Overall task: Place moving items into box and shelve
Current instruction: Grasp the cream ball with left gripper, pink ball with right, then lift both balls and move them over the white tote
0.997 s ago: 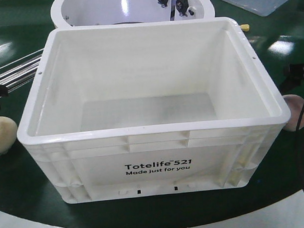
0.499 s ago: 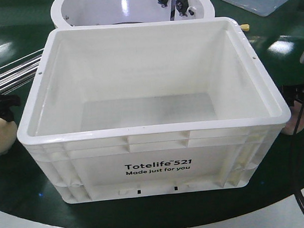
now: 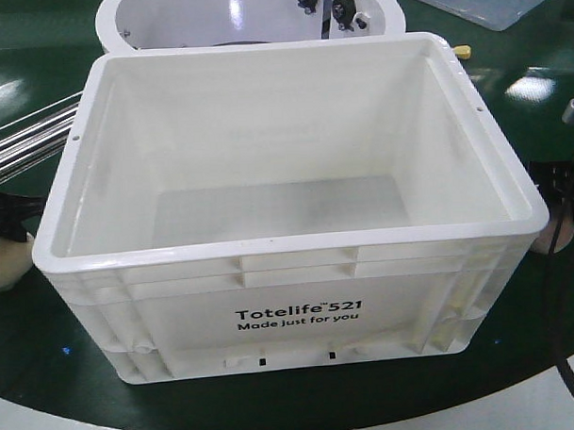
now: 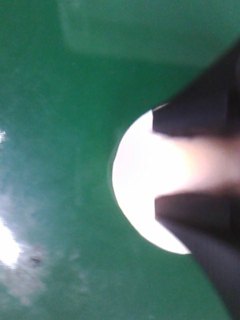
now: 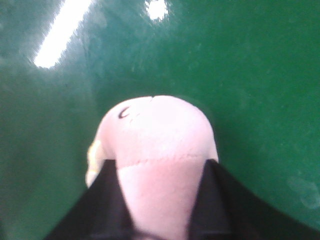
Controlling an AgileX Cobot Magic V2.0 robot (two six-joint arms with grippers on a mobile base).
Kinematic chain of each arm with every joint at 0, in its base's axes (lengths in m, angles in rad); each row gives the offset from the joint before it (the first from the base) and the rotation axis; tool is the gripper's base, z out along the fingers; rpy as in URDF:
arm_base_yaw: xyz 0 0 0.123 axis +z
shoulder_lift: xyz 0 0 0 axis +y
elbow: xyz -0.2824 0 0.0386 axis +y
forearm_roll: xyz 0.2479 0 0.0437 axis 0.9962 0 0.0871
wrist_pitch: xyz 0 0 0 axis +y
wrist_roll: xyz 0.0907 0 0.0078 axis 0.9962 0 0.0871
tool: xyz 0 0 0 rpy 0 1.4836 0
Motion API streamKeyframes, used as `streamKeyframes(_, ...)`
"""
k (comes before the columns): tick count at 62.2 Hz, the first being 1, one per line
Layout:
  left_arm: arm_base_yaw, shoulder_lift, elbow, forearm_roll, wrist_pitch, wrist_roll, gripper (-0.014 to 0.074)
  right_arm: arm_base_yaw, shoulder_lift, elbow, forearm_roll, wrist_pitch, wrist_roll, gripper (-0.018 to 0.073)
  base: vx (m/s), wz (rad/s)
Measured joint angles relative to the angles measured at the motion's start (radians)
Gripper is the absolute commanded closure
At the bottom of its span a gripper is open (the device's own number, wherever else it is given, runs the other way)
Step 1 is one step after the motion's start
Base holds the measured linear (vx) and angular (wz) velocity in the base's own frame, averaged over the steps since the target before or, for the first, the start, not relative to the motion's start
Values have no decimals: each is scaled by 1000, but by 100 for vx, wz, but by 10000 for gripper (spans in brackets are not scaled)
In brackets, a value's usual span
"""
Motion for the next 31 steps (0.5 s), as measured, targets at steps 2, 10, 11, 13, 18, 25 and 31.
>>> streamKeyframes(2,0,2,-1,2,-4,0,587,0,0,-3,3,0,0,575,0,0)
streamKeyframes(10,-1,-8,-1,3,-1,0,605,0,0,-25,4,21,0,571,0,0)
streamKeyframes(11,-1,-11,-1,4,1,0,605,0,0,-31,3,27,0,571,0,0)
streamKeyframes(13,-1,-22,-1,6,8,2,605,0,-2,-40,0,39,0,571,0,0)
streamKeyframes(18,-1,-65,4,15,36,2,604,0,-20,-71,-14,74,0,568,0,0)
streamKeyframes(25,-1,-178,12,24,76,2,604,0,-78,-134,-17,112,0,568,0,0)
streamKeyframes(31,-1,-287,12,26,66,2,604,0,-148,-200,-17,132,-1,566,0,0)
